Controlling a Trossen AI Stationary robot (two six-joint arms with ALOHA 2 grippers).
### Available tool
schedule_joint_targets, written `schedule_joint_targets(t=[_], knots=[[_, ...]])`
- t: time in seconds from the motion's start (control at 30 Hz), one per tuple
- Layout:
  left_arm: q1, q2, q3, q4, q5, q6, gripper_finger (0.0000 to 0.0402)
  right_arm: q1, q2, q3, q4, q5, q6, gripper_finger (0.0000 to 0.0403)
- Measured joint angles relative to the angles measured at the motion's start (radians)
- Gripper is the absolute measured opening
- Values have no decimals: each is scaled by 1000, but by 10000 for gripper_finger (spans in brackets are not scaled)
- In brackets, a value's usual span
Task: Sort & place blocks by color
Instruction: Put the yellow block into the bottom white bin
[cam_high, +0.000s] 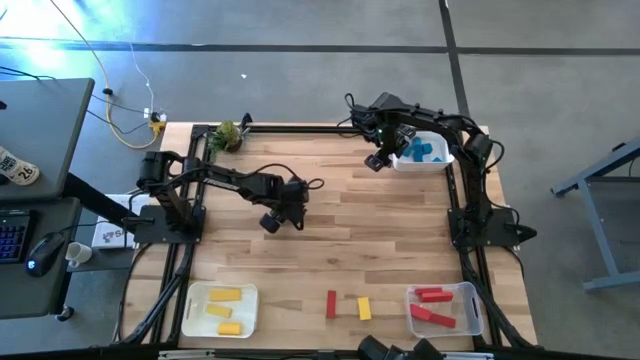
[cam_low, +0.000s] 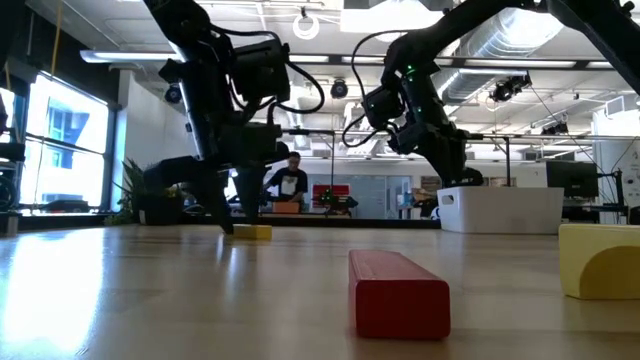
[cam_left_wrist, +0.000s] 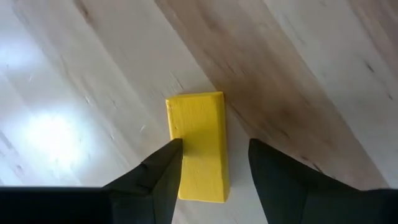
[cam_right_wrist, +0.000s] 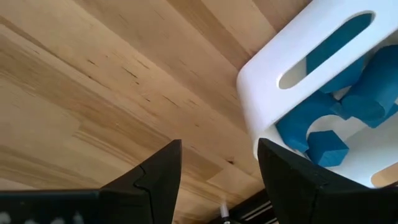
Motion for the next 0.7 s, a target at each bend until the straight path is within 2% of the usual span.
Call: schedule_joint_targets(t=[0.43,0.7], knots=[[6,-4,3,9,-20,-57,170,4,0,0,29,3,-2,197],[65,16,5,33,84,-98,170,4,0,0,63,3,-2,197]])
